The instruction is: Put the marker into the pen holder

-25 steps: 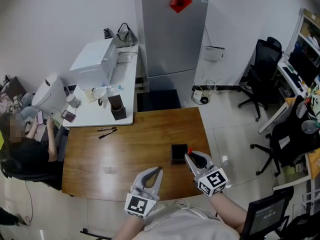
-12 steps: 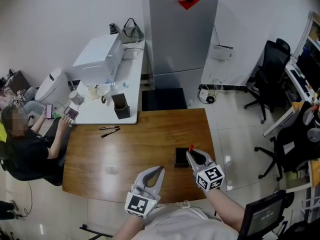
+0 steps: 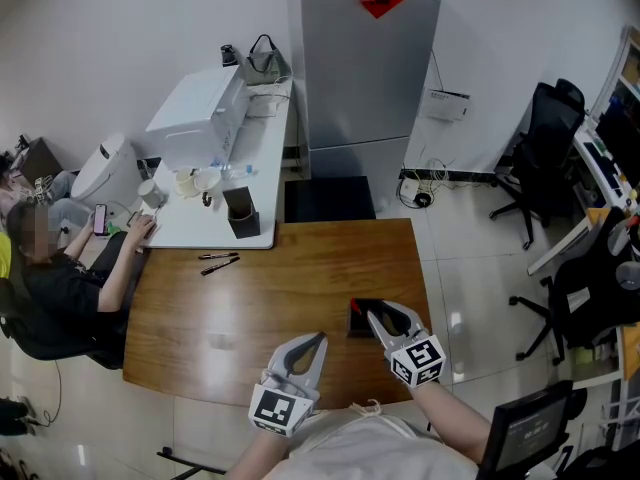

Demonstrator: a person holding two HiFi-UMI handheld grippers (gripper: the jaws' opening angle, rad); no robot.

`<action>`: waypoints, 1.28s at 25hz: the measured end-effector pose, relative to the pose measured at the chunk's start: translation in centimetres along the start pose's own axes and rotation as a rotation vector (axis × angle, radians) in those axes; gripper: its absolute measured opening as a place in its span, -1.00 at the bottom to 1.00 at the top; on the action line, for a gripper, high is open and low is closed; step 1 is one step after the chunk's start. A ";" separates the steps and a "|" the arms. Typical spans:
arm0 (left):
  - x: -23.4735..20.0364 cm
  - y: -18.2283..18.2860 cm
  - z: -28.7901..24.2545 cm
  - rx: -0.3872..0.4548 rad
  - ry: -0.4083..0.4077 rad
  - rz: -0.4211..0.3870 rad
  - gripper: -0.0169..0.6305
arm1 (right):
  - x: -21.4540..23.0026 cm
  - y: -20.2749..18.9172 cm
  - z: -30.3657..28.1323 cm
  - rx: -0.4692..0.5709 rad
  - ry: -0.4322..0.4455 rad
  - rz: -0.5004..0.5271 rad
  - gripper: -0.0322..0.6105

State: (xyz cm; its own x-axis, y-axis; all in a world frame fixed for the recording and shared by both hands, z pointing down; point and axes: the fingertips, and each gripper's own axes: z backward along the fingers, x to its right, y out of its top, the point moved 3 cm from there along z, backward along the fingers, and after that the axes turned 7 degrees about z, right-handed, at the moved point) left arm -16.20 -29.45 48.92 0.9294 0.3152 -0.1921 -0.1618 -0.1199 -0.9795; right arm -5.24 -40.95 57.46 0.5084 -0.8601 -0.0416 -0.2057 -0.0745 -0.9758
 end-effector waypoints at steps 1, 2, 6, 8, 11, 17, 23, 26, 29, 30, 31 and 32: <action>0.0 0.1 -0.1 -0.002 0.000 0.000 -0.91 | 0.0 -0.1 0.0 -0.001 0.000 0.000 -0.60; 0.0 0.2 -0.1 -0.003 0.000 0.000 -0.91 | 0.1 -0.2 0.1 -0.002 0.000 0.001 -0.60; 0.0 -0.2 -0.4 0.002 0.000 0.002 -0.91 | 0.4 -0.1 0.5 0.002 -0.010 -0.011 -0.60; 0.2 -0.3 -0.7 -0.003 -0.003 0.007 -0.91 | 0.4 0.5 1.1 0.013 -0.009 -0.016 -0.60; 0.3 -0.4 -1.1 -0.008 0.000 0.028 -0.91 | -0.4 2.1 1.9 0.043 0.008 -0.010 -0.62; 1.3 -0.7 -1.6 0.005 -0.025 -0.013 -0.91 | -1.1 5.4 5.0 0.081 -0.027 0.022 -0.83; 1.3 -1.7 -1.4 -0.002 -0.025 0.006 -0.91 | -2.0 7.0 8.3 0.120 -0.045 0.050 -0.90; 1.4 -1.8 -1.0 -0.011 -0.025 0.010 -0.91 | -2.8 5.9 9.1 0.104 -0.045 0.072 -0.90; 1.6 -1.9 -0.7 -0.012 -0.038 0.025 -0.91 | -3.6 5.1 9.3 0.090 -0.043 0.073 -0.90; 1.5 -2.0 -0.6 -0.010 -0.046 0.032 -0.91 | -3.8 4.9 9.3 0.086 -0.042 0.065 -0.90; 1.5 -2.0 -0.4 -0.007 -0.052 0.041 -0.91 | -4.0 4.8 9.2 0.082 -0.043 0.060 -0.90; 1.4 -1.9 -0.2 -0.005 -0.054 0.049 -0.91 | -4.1 4.9 9.2 0.079 -0.045 0.059 -0.90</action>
State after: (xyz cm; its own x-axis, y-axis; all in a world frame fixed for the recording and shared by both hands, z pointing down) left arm -14.56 -28.99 50.54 0.9010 0.3596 -0.2426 -0.2047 -0.1406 -0.9687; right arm -0.65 -33.16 50.89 0.5346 -0.8383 -0.1070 -0.1709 0.0168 -0.9851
